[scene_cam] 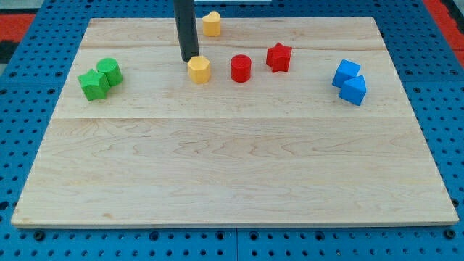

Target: Slide the yellow hexagon to the top center of the board

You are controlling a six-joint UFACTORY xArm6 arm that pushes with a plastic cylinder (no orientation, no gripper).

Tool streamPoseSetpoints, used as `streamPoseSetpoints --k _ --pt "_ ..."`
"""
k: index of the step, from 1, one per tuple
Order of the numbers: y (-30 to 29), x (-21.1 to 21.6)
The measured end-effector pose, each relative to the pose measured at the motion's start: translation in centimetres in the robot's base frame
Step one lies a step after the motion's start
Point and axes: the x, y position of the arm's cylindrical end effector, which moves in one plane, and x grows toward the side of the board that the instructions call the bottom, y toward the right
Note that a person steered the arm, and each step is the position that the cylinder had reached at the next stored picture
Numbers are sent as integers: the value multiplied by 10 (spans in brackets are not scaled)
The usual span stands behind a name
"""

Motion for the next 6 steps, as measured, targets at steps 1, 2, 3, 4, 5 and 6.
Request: streamPoseSetpoints --k 1,2,3,4,5,6 --pt "0 26" --pt "-2 66" --pt "6 108" --pt "34 117" --pt "31 91" --pt "27 62"
